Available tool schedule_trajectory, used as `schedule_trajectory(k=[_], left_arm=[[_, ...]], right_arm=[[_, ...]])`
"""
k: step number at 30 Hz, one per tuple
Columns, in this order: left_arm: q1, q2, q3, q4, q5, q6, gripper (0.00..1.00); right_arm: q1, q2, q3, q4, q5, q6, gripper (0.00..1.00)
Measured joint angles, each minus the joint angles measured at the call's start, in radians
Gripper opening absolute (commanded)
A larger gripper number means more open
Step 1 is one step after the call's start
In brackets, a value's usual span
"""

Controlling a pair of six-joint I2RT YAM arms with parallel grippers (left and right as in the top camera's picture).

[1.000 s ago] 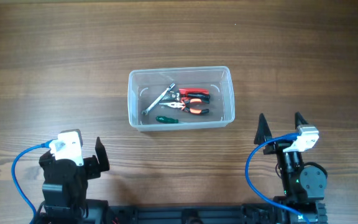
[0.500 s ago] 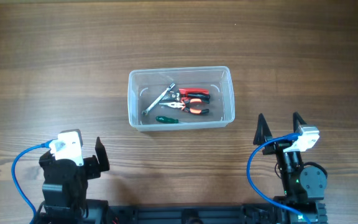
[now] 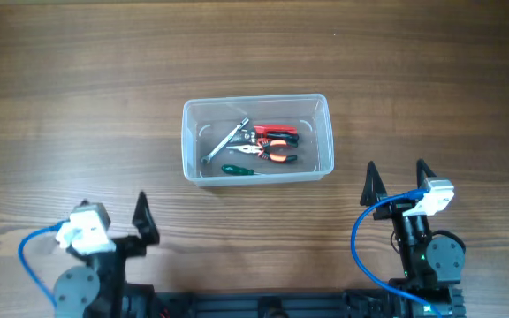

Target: Pack container

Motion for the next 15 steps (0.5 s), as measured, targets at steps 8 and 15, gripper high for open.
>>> schedule_trajectory(k=[8,15], left_arm=[[0.015,0.002,-0.357,0.518,0.086,-0.154,1.00],[0.087,0.001,-0.429,0.559,0.291,-0.089,1.00]], right_arm=[[0.000,-0.001,0.000,0.000,0.000,0.000,1.00],[0.000,-0.001,0.000,0.000,0.000,0.000,1.00]])
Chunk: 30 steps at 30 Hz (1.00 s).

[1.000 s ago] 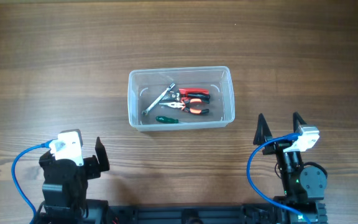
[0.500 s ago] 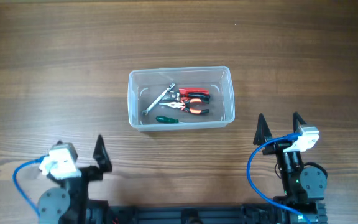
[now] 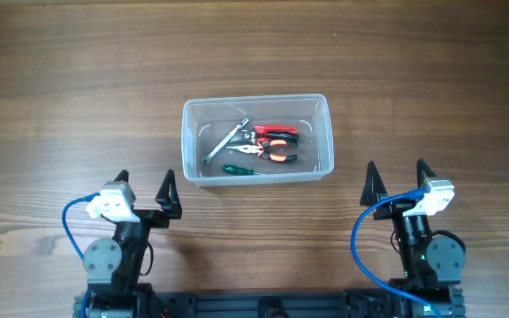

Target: Pack container

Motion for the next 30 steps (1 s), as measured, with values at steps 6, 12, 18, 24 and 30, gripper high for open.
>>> schedule_trajectory(k=[6,12,18,24,30], left_arm=[[0.004,0.000,0.000,0.001,0.085,0.036,1.00],[0.004,0.000,0.000,0.005,0.191,0.180,1.00],[0.004,0.000,0.000,0.003,0.133,0.224,1.00],[0.004,0.000,0.000,0.000,0.069,0.243,1.00],[0.003,0.000,0.000,0.000,0.050,0.253,1.00]], right_arm=[[0.000,0.000,0.000,0.000,0.000,0.000,1.00],[0.000,0.000,0.000,0.000,0.000,0.000,1.00],[0.000,0.000,0.000,0.000,0.000,0.000,1.00],[0.000,0.000,0.000,0.000,0.000,0.000,1.00],[0.000,0.000,0.000,0.000,0.000,0.000,1.00]])
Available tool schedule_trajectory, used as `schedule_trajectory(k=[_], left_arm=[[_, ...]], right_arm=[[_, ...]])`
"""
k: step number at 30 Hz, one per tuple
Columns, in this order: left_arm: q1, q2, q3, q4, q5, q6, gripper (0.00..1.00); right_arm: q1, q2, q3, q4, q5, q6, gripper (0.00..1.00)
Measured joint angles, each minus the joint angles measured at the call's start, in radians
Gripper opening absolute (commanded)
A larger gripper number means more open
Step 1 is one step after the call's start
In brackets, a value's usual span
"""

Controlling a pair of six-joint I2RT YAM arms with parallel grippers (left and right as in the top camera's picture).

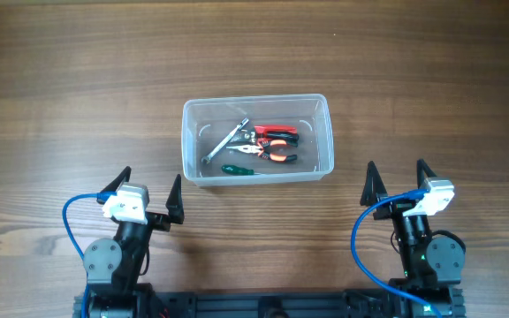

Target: Pack container

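Note:
A clear plastic container (321, 168) stands at the middle of the wooden table. Inside it lie a silver wrench (225, 141), red-handled pliers (275, 132), orange-handled pliers (267, 153) and a green-handled screwdriver (236, 170). My left gripper (149, 193) is open near the front edge, below the container's left corner, with nothing between its fingers. My right gripper (397, 181) is open at the front right, beside and below the container, also empty.
Blue cables loop from both arms near the front edge, the left cable (69, 225) and the right cable (360, 243). The arm bases sit at the bottom edge of the overhead view.
My left gripper has shifted slightly right and turned a little; it is still open and empty. The right arm and the container's contents have not moved.
My left gripper was at the far front left, open and empty. Then it stood further right, below the container's left corner. Now it sits a little more to the right. The right gripper and the tools in the container stayed where they were.

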Motion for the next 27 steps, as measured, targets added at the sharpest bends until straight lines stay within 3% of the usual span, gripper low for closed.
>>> schedule_trajectory(k=[27], left_arm=[[-0.012,0.000,0.000,0.000,-0.003,0.000,1.00]], right_arm=[[0.000,0.000,0.000,0.000,0.000,0.000,1.00]])
